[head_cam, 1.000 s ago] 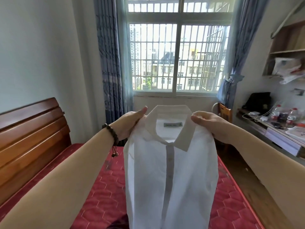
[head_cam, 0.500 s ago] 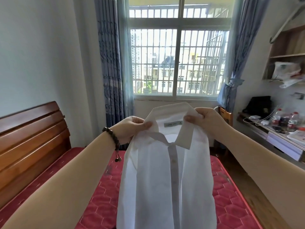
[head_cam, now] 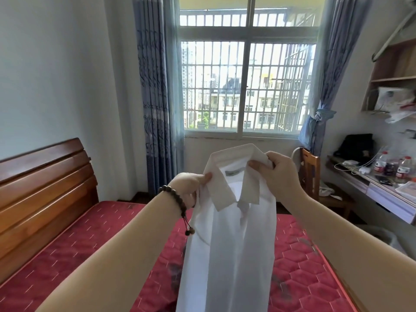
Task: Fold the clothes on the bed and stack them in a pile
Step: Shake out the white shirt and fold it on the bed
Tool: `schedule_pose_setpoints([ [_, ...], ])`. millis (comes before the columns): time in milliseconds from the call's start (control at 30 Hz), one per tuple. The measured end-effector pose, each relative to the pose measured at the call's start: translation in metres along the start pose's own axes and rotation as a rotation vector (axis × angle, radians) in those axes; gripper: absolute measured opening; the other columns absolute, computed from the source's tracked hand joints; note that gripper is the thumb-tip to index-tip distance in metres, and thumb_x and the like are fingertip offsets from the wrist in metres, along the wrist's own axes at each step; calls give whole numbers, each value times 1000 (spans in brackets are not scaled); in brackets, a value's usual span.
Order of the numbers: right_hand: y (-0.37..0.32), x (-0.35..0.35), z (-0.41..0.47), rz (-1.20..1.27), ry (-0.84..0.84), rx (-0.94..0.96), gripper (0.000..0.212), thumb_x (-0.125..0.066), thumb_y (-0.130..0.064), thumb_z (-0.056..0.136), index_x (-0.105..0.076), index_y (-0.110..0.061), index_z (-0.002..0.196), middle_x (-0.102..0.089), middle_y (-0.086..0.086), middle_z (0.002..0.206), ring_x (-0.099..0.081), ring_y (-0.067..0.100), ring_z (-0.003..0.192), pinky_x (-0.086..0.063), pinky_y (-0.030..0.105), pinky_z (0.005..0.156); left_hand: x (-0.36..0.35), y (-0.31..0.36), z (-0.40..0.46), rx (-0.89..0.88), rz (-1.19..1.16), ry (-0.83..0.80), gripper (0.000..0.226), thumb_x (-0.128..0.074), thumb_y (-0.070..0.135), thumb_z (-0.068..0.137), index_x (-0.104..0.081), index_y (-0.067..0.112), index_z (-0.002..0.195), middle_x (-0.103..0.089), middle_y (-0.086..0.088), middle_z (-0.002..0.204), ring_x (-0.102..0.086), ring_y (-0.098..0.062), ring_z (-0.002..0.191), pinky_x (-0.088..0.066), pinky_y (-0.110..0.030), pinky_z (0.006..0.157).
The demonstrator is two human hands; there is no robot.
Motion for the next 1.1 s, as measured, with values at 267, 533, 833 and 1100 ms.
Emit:
schedule_pose_setpoints([
  [267, -2, -4, -5, 12, 6, -19, 44, -73, -23, 81, -43, 4, 64, -36, 3, 58, -32, 17, 59, -29, 30, 58, -6, -14, 0, -195, 232, 37, 30, -53, 28, 98, -56, 6, 77, -57, -10, 72, -51, -20, 58, -42, -28, 54],
  [533, -6, 15, 7, 87, -110, -86, 44, -71, -24, 85, -52, 15, 79, -44, 14, 66, -39, 18, 60, -35, 27, 57, -2, 0, -19, -173, -10, -571, 41, -69, 5, 80, -58, -5, 119, -69, -15, 101, -69, -24, 83, -58, -36, 77],
  [833, -36, 41, 28, 133, -348, -22, 11, -65, -26, 90, -74, -20, 89, -74, 8, 88, -70, 24, 77, -57, 40, 75, 21, 61, -26, -354, 208, -491, 33, -81, 22, 71, -72, 5, 97, -72, -12, 95, -69, -23, 80, -58, -35, 73],
  [1100, -49, 39, 31, -249, -321, 157, 28, -54, -31, 95, -59, -28, 68, -53, -17, 54, -47, -2, 49, -36, 11, 51, 30, 97, -37, -859, 761, 192, 12, -70, 25, 86, -74, 20, 75, -68, 7, 65, -58, -7, 57, -47, -16, 55],
])
Point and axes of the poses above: each hand's wrist, its own z-axis towards the middle knuckle, its own x-axis out of the back of the hand, y = z × x, the point moved 4 cm from there along z, towards the middle knuckle
